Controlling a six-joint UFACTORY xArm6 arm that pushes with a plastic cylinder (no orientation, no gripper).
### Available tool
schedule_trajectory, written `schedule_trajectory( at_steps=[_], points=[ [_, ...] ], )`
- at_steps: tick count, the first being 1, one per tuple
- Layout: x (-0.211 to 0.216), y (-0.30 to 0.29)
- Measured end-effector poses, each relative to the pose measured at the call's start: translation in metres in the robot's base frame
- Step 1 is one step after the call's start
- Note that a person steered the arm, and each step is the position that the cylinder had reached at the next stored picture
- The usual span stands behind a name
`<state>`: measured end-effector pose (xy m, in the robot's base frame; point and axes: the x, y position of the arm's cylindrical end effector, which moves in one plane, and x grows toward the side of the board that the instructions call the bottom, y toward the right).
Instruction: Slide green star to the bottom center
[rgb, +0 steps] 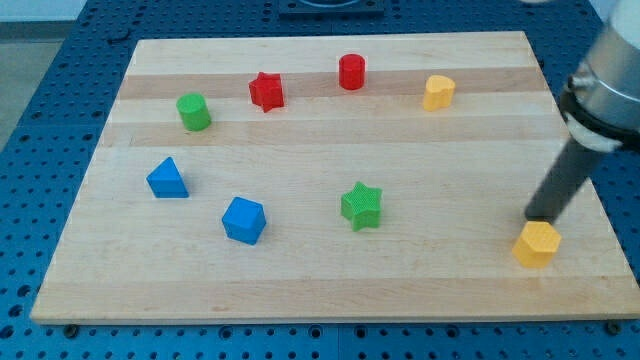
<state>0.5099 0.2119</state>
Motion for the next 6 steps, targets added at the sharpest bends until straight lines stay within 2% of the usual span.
schedule_trajectory(
  at_steps=[1, 2, 3, 5, 6],
  points=[
    [-0.026, -0.049],
    [-0.034, -0.120],
    [-0.020, -0.180],
    [0.008, -0.203],
    [-0.028, -0.235]
  ],
)
